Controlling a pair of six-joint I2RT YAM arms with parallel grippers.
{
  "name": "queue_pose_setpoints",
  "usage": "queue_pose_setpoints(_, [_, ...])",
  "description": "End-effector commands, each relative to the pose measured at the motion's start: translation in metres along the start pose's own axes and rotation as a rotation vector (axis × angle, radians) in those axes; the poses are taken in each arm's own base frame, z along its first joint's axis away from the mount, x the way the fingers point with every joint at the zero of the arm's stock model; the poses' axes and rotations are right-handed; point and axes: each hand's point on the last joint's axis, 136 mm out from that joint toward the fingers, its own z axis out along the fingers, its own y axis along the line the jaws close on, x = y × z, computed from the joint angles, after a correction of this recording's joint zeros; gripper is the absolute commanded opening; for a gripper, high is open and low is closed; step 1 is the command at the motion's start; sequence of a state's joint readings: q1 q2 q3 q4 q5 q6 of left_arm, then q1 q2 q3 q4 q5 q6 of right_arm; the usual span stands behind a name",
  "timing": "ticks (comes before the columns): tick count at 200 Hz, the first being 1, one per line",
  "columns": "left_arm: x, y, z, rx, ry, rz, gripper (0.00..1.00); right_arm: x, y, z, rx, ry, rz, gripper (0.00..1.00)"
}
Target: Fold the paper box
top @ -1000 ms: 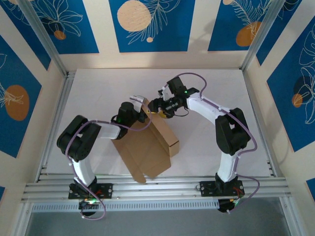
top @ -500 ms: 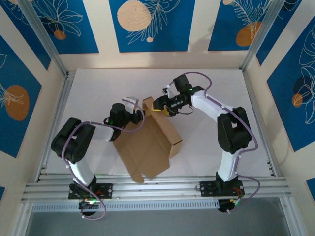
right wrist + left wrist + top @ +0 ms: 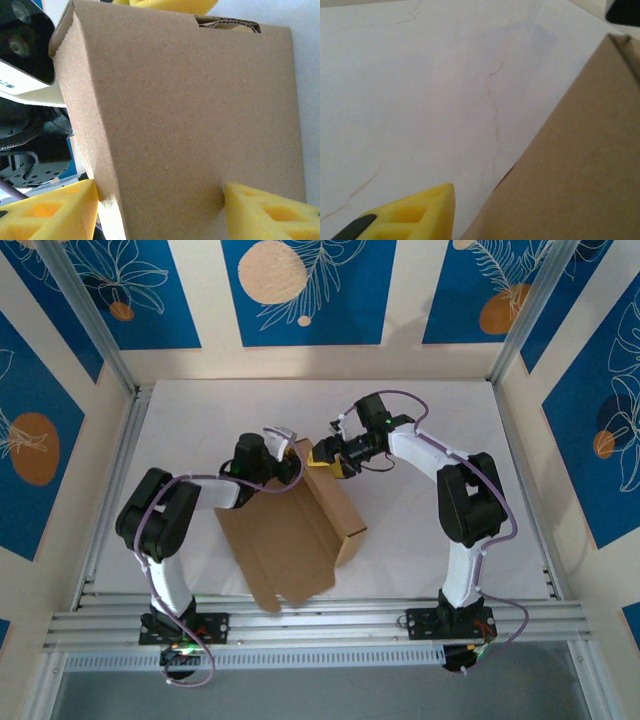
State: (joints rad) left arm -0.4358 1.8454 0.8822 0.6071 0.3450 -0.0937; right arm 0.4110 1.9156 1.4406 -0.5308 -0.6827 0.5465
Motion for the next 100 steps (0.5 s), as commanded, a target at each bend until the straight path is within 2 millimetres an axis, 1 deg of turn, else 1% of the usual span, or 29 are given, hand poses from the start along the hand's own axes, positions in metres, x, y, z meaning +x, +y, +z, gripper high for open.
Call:
queue_pose_setpoints(1, [0.023, -0.001, 0.004, -0.012, 0.087, 0.023, 0.27, 0.0, 0.015, -0.002, -0.056, 0.027, -0.009, 0.64])
queue_pose_setpoints(12, [0.028, 0.0, 0.004, -0.036, 0.097, 0.035, 0.22, 0.001, 0.015, -0.001, -0.059, 0.029, -0.005, 0.64])
queue_pose_setpoints(27, [0.031, 0.001, 0.003, -0.05, 0.095, 0.039, 0.18, 0.002, 0.017, 0.003, -0.068, 0.04, -0.007, 0.63])
queue_pose_setpoints(45, [0.032, 0.002, 0.006, -0.062, 0.094, 0.034, 0.14, 0.005, 0.02, 0.007, -0.077, 0.053, -0.01, 0.63])
queue_pose_setpoints(60, [0.032, -0.002, 0.009, -0.05, 0.089, 0.039, 0.13, 0.006, 0.023, 0.009, -0.089, 0.061, -0.01, 0.63])
queue_pose_setpoints(70, [0.033, -0.004, 0.011, -0.052, 0.102, 0.044, 0.1, 0.006, 0.024, 0.009, -0.095, 0.064, -0.003, 0.63])
queue_pose_setpoints(87, [0.034, -0.006, 0.014, -0.082, 0.113, 0.064, 0.0, 0.008, 0.03, 0.012, -0.124, 0.072, 0.007, 0.63])
queue_pose_setpoints(100, [0.036, -0.004, 0.014, -0.132, 0.121, 0.078, 0.0, 0.012, 0.038, 0.012, -0.151, 0.076, 0.002, 0.63])
